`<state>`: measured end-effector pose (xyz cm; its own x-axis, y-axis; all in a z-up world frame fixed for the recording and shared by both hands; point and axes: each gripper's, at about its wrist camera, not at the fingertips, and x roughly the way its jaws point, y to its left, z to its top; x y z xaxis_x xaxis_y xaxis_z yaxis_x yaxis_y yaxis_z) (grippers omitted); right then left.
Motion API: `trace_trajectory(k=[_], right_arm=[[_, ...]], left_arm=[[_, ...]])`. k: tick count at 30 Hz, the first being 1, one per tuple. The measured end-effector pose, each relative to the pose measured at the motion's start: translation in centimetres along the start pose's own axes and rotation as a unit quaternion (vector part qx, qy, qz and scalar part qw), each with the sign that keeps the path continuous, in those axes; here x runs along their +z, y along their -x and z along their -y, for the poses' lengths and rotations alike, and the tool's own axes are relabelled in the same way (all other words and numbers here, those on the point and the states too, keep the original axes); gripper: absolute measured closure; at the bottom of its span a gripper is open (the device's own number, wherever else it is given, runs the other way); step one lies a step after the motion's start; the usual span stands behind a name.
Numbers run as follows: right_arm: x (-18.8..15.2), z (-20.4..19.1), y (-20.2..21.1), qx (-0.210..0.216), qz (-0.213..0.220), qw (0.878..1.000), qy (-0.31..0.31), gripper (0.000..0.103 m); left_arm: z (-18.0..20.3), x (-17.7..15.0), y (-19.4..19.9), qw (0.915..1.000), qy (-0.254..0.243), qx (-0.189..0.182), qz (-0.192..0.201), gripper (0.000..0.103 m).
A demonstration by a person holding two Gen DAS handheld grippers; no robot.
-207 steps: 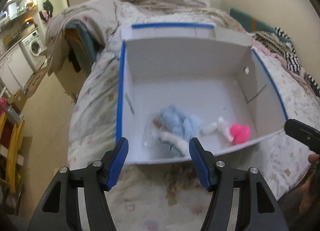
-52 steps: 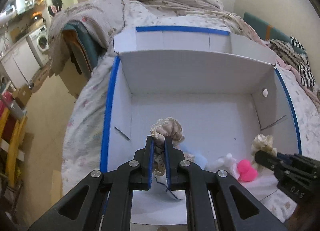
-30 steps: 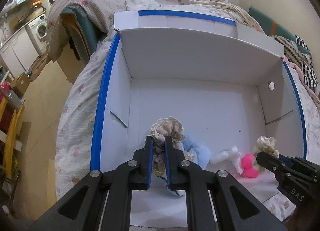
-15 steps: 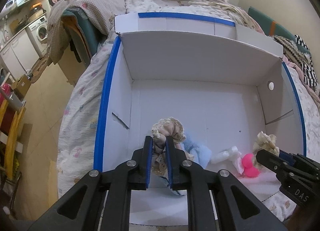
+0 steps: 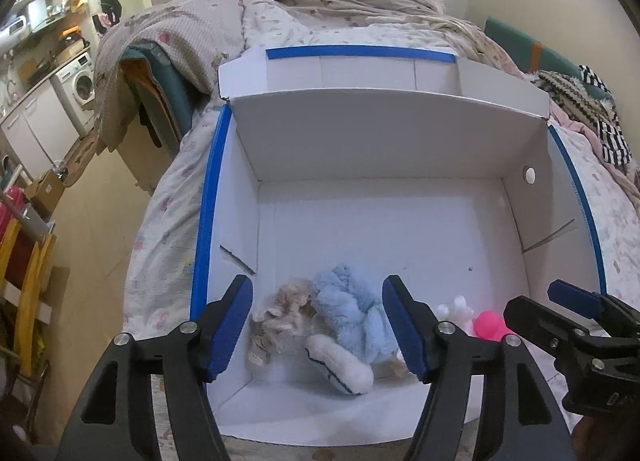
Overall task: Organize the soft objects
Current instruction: 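Open the left tool to drop its scrunchie while the right tool releases its scrunchie, then withdraw both tools from the box toward the small tan toy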
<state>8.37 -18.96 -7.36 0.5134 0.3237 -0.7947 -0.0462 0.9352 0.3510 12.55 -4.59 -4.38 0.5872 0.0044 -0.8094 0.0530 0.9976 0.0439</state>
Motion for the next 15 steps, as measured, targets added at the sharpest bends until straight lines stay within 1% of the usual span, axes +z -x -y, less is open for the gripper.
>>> trace_trajectory(k=[6, 15], right_arm=[[0.08, -0.08, -0.05, 0.0, -0.003, 1.0, 0.003, 0.005], [-0.11, -0.11, 0.06, -0.001, -0.001, 1.0, 0.006, 0.005]], left_arm=[[-0.02, -0.14, -0.1, 1.0, 0.001, 0.006, -0.005, 0.038], [-0.24, -0.16, 0.37, 0.9999, 0.008, 0.009, -0.001, 0.038]])
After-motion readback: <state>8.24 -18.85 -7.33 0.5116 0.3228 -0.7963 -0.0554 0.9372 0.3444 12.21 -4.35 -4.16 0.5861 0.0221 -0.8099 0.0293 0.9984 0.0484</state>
